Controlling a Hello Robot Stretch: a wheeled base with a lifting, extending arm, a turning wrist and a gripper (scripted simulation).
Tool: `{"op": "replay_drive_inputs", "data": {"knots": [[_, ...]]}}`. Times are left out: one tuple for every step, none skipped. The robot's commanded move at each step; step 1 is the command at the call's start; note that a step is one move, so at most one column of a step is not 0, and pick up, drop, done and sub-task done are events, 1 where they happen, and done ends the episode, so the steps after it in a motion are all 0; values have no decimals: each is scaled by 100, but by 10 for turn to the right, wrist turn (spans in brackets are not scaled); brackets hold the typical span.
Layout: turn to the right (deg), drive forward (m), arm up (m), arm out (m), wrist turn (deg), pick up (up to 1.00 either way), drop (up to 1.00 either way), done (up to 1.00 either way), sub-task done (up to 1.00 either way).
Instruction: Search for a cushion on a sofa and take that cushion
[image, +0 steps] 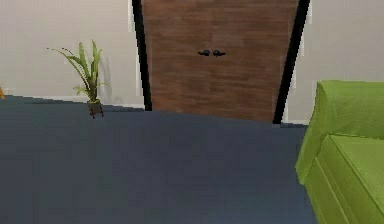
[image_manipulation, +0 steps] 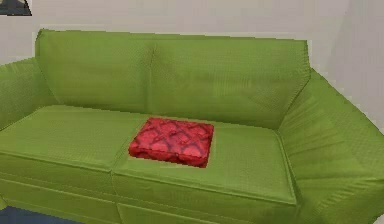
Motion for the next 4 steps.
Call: {"op": "replay_drive_inputs", "data": {"knots": [[0,0,0,50,0,0,0,0,0],[0,0,0,0,450,0,0,0,0],[0,0,0,0,450,0,0,0,0],[0,0,0,0,450,0,0,0,0]]}}
